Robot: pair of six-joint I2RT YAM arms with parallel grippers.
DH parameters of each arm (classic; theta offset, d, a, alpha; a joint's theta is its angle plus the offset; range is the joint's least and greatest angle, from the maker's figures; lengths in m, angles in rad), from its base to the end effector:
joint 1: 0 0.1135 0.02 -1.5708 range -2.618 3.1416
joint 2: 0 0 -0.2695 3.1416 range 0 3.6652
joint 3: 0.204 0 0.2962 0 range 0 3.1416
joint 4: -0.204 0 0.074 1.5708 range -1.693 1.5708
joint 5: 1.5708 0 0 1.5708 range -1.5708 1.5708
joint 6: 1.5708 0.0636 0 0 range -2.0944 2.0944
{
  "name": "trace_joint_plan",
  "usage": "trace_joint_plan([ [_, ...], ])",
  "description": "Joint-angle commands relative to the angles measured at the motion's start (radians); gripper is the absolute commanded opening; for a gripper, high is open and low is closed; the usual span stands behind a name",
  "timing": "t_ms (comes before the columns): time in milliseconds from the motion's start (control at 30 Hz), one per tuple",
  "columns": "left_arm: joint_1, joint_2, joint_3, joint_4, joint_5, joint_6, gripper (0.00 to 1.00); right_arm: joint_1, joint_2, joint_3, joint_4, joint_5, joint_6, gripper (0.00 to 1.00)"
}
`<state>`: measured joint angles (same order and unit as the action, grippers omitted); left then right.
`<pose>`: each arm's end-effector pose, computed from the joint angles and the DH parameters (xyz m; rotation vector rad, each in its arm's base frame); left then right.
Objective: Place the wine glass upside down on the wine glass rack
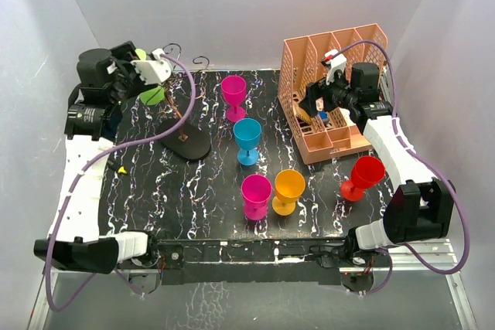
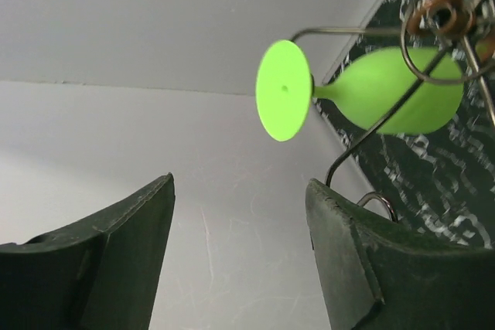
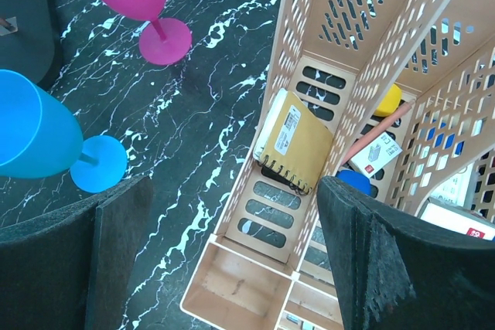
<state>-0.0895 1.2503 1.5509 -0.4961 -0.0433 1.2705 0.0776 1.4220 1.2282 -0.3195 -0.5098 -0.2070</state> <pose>0.3282 -0.0267 0.4858 1.1401 1.4623 0.8812 0.3855 0.0611 0.3194 -0.5907 1.9556 0.4488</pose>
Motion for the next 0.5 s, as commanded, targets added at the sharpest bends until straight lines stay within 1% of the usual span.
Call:
trace_joint_plan([
  [0, -0.003, -0.081, 0.092, -0.003, 0.080, -0.367, 0.72, 0.000, -0.054, 0.016, 0.032, -0.040, 0.012, 0.95],
  [67, -0.004, -0.094, 0.104, 0.005, 0.091, -0.508, 0.77, 0.008, -0.059, 0.029, 0.025, -0.039, 0.016, 0.94],
  [200, -0.004, -0.121, 0.083, 0.022, 0.098, -0.728, 0.82, 0.053, -0.058, 0.066, 0.012, -0.016, 0.024, 0.91],
  [267, -0.004, -0.130, 0.068, 0.029, 0.085, -0.834, 0.84, 0.111, -0.048, 0.094, -0.009, 0.053, 0.004, 0.90],
  [333, -0.004, -0.138, 0.066, 0.021, 0.061, -0.910, 0.86, 0.192, -0.034, 0.128, -0.043, 0.136, -0.039, 0.90],
  [400, -0.004, -0.149, 0.064, 0.013, 0.052, -0.962, 0.91, 0.272, -0.003, 0.173, -0.087, 0.213, -0.082, 0.89],
  [467, 0.004, -0.170, 0.052, 0.017, 0.052, -0.986, 0.96, 0.335, 0.038, 0.229, -0.138, 0.256, -0.110, 0.87],
])
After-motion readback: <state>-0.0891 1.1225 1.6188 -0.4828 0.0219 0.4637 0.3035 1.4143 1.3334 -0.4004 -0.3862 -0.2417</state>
